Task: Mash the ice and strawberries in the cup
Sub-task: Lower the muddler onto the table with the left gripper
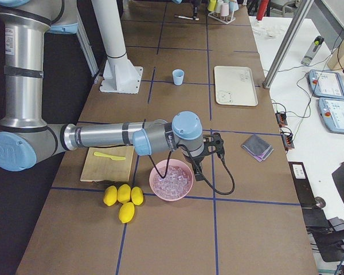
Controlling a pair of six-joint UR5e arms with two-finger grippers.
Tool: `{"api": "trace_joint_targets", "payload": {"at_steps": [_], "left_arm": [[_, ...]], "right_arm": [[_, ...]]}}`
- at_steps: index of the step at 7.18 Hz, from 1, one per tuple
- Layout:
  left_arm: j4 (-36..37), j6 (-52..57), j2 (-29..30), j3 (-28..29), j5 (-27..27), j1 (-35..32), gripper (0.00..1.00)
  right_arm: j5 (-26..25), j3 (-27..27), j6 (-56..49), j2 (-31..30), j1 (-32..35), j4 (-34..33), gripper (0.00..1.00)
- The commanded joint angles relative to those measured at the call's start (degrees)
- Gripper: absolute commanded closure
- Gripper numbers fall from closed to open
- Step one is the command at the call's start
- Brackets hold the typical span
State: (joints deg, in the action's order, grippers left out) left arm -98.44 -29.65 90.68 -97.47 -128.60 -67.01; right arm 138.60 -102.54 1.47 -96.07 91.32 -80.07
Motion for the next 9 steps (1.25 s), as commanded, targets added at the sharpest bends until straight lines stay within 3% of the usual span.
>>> {"api": "trace_joint_targets", "payload": {"at_steps": [1, 2, 4, 9], "left_arm": [[-5.4, 2.8, 0.6, 5.8, 0.1, -0.5, 1.00], [-10.9, 2.8, 0.8, 9.8, 0.2, -0.5, 1.00], [-13.4, 2.8, 2.4, 14.7, 0.8, -0.6, 1.00], [-14.7, 2.9, 3.3, 17.1, 3.3, -0.6, 1.00]], "right_arm": [[0.0, 0.1, -0.1, -0.1, 0.0, 0.0, 0.01], [0.0, 0.0, -0.1, -0.1, 0.0, 0.0, 0.01], [0.0, 0.0, -0.1, -0.2, 0.0, 0.0, 0.01], [0.0, 0.0, -0.1, -0.2, 0.0, 0.0, 0.01]]}}
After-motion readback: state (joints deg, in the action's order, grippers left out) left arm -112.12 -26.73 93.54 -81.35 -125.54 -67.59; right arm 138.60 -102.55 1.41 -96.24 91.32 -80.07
